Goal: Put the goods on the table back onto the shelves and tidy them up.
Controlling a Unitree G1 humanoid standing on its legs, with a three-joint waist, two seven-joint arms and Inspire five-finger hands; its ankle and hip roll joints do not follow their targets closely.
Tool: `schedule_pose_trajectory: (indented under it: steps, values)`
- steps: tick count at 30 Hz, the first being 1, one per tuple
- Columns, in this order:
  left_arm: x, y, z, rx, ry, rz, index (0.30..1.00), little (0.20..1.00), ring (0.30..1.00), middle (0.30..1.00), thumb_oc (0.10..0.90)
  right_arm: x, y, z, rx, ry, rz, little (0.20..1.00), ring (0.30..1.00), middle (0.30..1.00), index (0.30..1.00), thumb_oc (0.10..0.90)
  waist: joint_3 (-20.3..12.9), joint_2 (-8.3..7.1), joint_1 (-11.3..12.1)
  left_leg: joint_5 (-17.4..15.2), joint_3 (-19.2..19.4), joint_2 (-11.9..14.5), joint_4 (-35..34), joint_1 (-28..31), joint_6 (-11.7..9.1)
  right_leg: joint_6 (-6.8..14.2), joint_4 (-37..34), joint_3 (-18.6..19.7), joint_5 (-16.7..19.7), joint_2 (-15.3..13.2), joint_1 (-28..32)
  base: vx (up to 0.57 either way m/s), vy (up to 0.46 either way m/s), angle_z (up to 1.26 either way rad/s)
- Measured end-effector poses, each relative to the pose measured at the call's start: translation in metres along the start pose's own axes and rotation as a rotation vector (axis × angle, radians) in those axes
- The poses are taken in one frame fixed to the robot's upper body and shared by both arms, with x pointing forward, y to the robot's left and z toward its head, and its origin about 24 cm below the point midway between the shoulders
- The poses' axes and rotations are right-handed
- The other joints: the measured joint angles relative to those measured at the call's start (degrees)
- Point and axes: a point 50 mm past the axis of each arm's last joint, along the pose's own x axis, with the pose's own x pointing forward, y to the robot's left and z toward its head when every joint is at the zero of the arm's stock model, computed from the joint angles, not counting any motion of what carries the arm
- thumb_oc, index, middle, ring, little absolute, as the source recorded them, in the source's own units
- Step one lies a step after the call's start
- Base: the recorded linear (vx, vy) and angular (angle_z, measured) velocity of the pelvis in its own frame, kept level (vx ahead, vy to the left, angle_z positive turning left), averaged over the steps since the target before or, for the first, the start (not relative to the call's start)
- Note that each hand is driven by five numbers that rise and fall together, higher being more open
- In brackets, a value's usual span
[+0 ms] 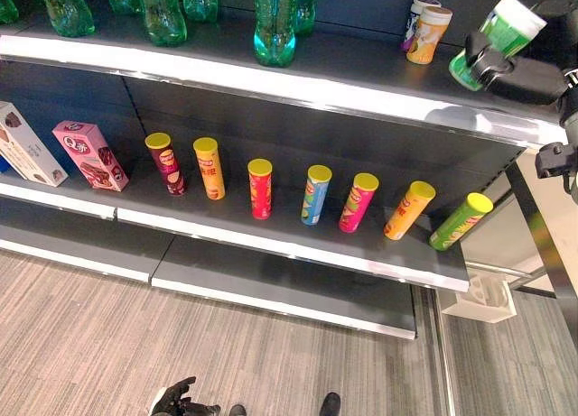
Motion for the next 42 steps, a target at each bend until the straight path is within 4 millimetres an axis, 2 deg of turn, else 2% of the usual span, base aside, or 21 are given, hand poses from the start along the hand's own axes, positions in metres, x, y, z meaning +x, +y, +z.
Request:
schedule_pose_trajectory:
  steps: [5, 10, 16, 20, 28, 34, 42]
  values:
    - [0.0, 0.0, -0.001, 0.0, 0.002, 0.0, 0.9, 0.9, 0.9, 0.9, 0.8, 0.01, 0.007, -0.009, -0.061, 0.06, 0.057, 0.3, 0.3, 0.3, 0.3, 0.4, -0.19, 0.3, 0.08, 0.13, -0.68, 0.28, -0.02, -0.34, -0.11, -0.29, 0.01, -1.0, 0.2, 0.19, 0.1, 0.01, -0.023, 0.07]
    - [-0.001, 0.0, -0.001, 0.0, 0.002, 0.0, 0.9, 0.9, 0.9, 0.9, 0.8, 0.02, 0.007, -0.003, -0.086, 0.057, 0.062, 0.3, 0.3, 0.3, 0.3, 0.4, -0.59, 1.02, 0.61, 0.12, -1.04, 0.29, -0.13, -0.36, -0.1, -0.35, 0.02, -1.1, 0.18, 0.25, 0.2, 0.01, -0.016, 0.04]
    - [-0.001, -0.001, -0.002, 0.006, 0.003, -0.004, 0.9, 0.9, 0.9, 0.9, 0.8, 0.031, -0.002, -0.005, -0.163, 0.093, 0.044, 0.3, 0.3, 0.3, 0.3, 0.4, -0.62, 1.05, 0.9, 0.13, -1.49, 0.3, -0.12, -0.29, -0.11, -0.36, 0.02, -1.3, 0.15, 0.24, 0.56, 0.0, -0.006, 0.02]
    - [-0.001, -0.003, -0.003, 0.016, 0.007, -0.011, 0.9, 0.9, 0.9, 0.9, 0.8, 0.033, -0.018, -0.02, -0.215, 0.183, -0.007, 0.3, 0.3, 0.3, 0.3, 0.4, -0.88, 0.67, 0.99, 0.2, -1.83, 0.32, -0.1, -0.46, -0.21, -0.38, 0.01, -1.56, 0.12, 0.25, 0.56, 0.01, -0.012, 0.03]
    - [-0.001, -0.004, -0.003, 0.022, 0.007, -0.015, 0.9, 0.9, 0.9, 0.9, 0.8, 0.035, -0.003, -0.029, -0.208, 0.226, 0.014, 0.3, 0.3, 0.3, 0.3, 0.4, -0.97, 0.56, 1.12, 0.21, -2.18, 0.35, -0.03, -0.92, -0.22, -0.39, 0.02, -2.21, 0.12, 0.22, 0.4, 0.01, -0.007, 0.02]
    - [-0.001, -0.004, -0.003, 0.016, 0.005, -0.015, 0.9, 0.9, 0.9, 0.9, 0.8, 0.039, -0.002, -0.028, -0.208, 0.231, 0.013, 0.3, 0.3, 0.3, 0.3, 0.4, -1.02, 0.48, 2.16, 0.22, -2.36, 0.35, -0.08, -0.97, -0.24, -0.4, 0.02, -2.55, 0.1, 0.2, 0.42, 0.0, 0.0, 0.0]
    - [-0.001, -0.002, -0.003, 0.023, 0.006, -0.011, 0.9, 0.9, 0.9, 0.9, 0.8, 0.04, 0.002, -0.027, -0.214, 0.229, 0.031, 0.3, 0.3, 0.3, 0.3, 0.4, -1.51, -0.29, 2.32, 0.22, -2.75, 0.33, -0.1, -1.12, -0.24, -0.29, 0.02, -2.71, -0.03, 0.17, 0.47, 0.0, 0.001, 0.01]
